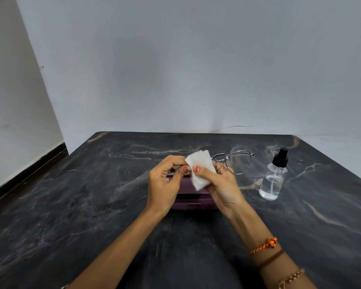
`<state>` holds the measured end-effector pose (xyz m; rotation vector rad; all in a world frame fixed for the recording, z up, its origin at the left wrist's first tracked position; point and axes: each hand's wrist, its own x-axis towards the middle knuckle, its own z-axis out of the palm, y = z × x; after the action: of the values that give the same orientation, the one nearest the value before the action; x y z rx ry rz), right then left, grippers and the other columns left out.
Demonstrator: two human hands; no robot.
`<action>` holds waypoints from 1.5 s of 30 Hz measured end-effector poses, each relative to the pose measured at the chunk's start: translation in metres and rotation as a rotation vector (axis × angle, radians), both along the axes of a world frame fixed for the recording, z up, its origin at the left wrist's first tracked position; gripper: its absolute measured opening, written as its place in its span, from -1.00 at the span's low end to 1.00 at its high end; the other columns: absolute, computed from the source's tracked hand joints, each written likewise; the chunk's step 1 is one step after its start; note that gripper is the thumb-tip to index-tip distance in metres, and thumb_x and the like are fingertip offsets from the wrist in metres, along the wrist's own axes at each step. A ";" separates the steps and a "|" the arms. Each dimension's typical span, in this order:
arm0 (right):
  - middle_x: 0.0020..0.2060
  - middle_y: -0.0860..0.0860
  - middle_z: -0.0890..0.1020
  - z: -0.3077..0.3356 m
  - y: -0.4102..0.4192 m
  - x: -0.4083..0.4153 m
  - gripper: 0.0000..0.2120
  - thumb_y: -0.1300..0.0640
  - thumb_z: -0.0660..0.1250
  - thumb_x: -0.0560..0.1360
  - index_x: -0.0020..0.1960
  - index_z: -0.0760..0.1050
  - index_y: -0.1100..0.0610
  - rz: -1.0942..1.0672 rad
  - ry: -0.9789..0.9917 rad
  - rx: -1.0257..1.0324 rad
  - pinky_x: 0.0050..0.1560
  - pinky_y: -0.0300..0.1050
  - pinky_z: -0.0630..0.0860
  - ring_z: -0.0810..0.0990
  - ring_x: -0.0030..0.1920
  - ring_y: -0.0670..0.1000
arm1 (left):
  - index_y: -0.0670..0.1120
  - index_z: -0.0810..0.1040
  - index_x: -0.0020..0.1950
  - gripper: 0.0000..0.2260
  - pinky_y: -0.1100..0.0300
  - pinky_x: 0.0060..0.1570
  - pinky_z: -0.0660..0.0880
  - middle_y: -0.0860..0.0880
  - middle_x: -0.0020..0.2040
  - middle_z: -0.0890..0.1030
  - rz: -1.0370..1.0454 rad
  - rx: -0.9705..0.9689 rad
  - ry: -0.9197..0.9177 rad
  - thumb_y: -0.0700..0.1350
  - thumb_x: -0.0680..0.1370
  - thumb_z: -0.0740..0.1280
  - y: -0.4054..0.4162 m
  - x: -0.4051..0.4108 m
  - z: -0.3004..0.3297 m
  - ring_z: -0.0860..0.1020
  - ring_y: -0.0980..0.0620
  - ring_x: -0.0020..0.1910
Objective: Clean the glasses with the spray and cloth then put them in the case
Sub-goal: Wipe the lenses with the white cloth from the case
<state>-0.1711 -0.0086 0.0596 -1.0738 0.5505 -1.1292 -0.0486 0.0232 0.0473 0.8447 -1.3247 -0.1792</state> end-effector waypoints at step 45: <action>-0.42 0.00 0.64 0.004 0.001 0.002 -0.94 0.25 0.35 0.27 -0.27 0.58 0.15 -0.092 -0.090 0.069 -0.43 -0.28 0.50 0.58 -0.37 -0.09 | 0.12 0.58 -0.16 -0.76 0.37 -0.13 0.50 0.23 -0.21 0.65 0.001 -0.008 0.110 -0.26 0.42 0.36 -0.002 -0.003 0.000 0.58 0.23 -0.17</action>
<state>-0.1695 -0.0074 0.0641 -0.9414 0.5688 -1.2241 -0.0514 0.0210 0.0471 0.8181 -1.2211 -0.2165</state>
